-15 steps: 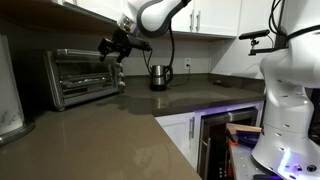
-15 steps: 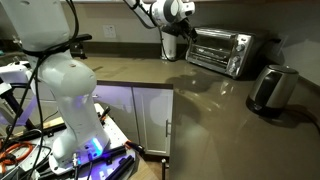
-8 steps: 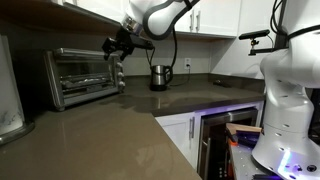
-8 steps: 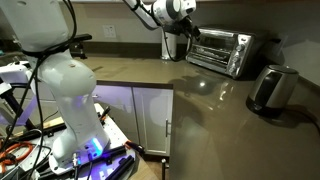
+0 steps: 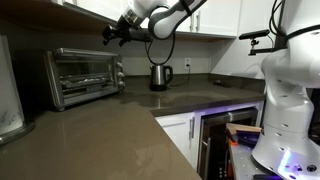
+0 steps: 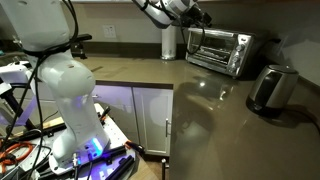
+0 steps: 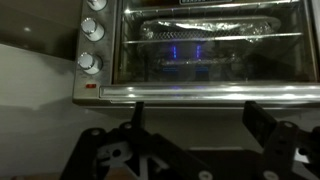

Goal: Open the door of the oven

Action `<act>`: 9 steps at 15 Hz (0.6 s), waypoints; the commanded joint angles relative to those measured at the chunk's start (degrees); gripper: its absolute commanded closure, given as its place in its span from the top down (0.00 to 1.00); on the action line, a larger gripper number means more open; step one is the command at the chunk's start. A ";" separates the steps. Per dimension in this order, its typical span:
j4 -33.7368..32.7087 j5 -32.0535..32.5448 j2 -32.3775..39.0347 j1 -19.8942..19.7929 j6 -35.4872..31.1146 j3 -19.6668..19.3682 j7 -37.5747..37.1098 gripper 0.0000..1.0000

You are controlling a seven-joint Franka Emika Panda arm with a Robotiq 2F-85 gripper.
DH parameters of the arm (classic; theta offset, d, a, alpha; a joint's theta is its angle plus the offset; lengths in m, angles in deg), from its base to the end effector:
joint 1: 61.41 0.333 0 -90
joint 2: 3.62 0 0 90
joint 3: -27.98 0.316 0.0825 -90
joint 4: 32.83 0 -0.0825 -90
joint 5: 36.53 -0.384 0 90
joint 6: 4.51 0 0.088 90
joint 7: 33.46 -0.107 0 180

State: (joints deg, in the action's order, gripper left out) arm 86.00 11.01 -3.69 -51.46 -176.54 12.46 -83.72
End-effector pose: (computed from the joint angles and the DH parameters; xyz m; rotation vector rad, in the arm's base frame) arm 0.5879 -0.0038 0.5226 2.6654 -0.2729 1.4158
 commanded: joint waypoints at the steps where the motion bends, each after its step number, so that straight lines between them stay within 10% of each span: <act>1: -6.19 4.32 5.31 -0.90 -5.73 -1.49 -6.38 1.00; 9: -13.68 0.97 14.65 0.29 -11.96 -3.07 -10.83 1.00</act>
State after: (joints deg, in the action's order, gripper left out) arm 74.65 13.39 7.57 -51.32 -186.46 8.79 -93.35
